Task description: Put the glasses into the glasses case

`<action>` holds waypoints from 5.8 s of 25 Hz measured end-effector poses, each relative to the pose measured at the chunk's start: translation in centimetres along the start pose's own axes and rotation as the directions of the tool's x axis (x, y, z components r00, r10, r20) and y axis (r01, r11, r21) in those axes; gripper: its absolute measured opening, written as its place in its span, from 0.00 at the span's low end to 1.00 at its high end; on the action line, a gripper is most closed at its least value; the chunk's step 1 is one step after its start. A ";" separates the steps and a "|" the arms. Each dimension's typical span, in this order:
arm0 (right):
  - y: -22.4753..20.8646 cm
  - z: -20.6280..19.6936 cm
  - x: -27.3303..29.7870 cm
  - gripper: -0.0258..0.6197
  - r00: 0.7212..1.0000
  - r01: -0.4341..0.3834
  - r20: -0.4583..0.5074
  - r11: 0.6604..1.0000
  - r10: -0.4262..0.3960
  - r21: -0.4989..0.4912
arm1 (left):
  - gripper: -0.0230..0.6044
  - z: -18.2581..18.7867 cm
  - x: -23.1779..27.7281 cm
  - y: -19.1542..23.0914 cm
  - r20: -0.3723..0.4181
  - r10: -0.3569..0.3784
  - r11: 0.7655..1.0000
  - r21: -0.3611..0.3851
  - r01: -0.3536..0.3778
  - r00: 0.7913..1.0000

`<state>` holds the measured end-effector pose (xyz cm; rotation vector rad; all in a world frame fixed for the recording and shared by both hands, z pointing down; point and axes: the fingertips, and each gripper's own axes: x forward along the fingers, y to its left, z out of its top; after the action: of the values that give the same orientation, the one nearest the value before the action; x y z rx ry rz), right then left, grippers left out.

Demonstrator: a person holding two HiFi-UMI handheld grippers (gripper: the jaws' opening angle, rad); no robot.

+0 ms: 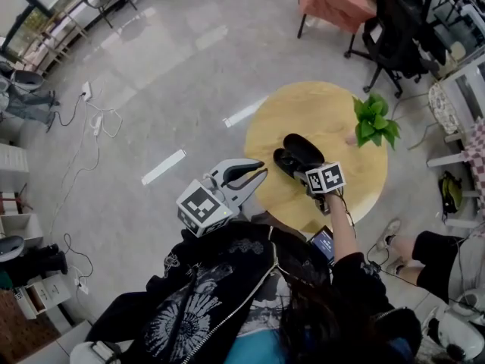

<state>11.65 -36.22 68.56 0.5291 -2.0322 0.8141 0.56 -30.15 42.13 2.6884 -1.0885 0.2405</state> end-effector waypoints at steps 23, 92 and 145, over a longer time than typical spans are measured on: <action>6.0 4.7 -11.2 0.35 0.878 -0.065 0.478 0.985 -0.020 0.162 | 0.10 -0.2 -1.0 -0.3 -0.013 -0.101 0.995 0.013 0.101 0.995; 35.7 -20.8 -25.0 0.14 0.614 -0.058 0.788 0.994 -0.034 0.088 | 0.10 -8.5 -18.1 -30.5 -0.037 -0.284 0.959 -0.010 0.284 0.958; 59.1 -21.2 -18.0 0.13 0.589 0.037 0.793 0.985 -0.158 0.169 | 0.10 -12.8 -42.8 -29.7 0.012 -0.460 0.886 0.068 0.458 0.888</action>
<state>-3.71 21.24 41.66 1.2695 -2.7432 0.7003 -9.92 22.41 39.85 2.9121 -0.4235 0.1527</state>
